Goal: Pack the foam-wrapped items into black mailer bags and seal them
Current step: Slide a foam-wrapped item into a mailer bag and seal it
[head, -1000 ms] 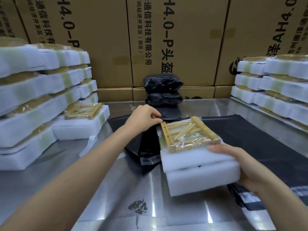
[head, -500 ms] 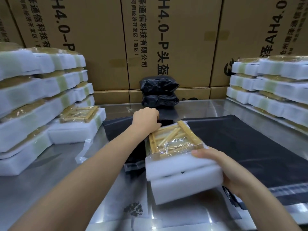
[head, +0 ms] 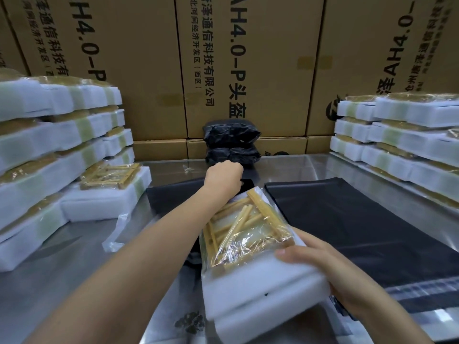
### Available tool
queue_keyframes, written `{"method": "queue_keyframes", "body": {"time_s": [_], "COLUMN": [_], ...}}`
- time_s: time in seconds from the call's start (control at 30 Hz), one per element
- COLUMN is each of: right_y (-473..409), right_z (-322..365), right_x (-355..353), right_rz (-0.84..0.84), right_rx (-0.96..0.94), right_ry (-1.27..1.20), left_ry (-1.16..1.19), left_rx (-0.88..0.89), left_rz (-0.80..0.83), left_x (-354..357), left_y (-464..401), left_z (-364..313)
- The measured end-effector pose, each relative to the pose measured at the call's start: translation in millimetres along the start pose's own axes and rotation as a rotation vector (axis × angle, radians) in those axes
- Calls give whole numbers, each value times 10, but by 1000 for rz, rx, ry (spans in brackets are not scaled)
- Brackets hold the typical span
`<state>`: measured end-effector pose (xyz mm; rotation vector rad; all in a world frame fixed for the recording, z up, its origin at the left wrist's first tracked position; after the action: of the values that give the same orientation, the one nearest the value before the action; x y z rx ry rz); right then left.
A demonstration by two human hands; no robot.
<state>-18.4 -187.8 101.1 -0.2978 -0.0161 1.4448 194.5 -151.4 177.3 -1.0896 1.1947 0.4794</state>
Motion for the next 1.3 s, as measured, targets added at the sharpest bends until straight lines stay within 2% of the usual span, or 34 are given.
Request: {"method": "queue_keyframes", "body": {"time_s": [0.27,0.4,0.57,0.77,1.13,1.3], "right_y": [-29,-23,100,128,-87,-195], "right_z": [94,159,363,432,160,202], "right_x": [61,94,186,279,39,84], "right_rz": [-13,-74,-40,90,-93,-36], "right_rx": [6,-10,-97,-79,22,15], "right_ry": [47,66,99,63,76,115], "left_ry": [148,190,158,236,268,402], "left_rx": [9,33,13,42,327,317], "left_rz": [-120,-178,-146,72,-62,-55], "left_x": [-123,-224,-281,-304,-468,-622], "left_y": [23,39,-2,-80,238,269], "left_z": [-7,10,131,205,79,-94]}}
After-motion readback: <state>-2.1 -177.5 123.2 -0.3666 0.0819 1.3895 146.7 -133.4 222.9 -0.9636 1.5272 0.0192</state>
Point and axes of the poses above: each hand's wrist, its own y-axis away from the middle knuckle, its own x-axis out of the palm, z = x × y, the point moved 7 cm from there along -y, towards the middle knuckle, and after that the axes turned 15 degrees about -x, right-handed, at the moved point
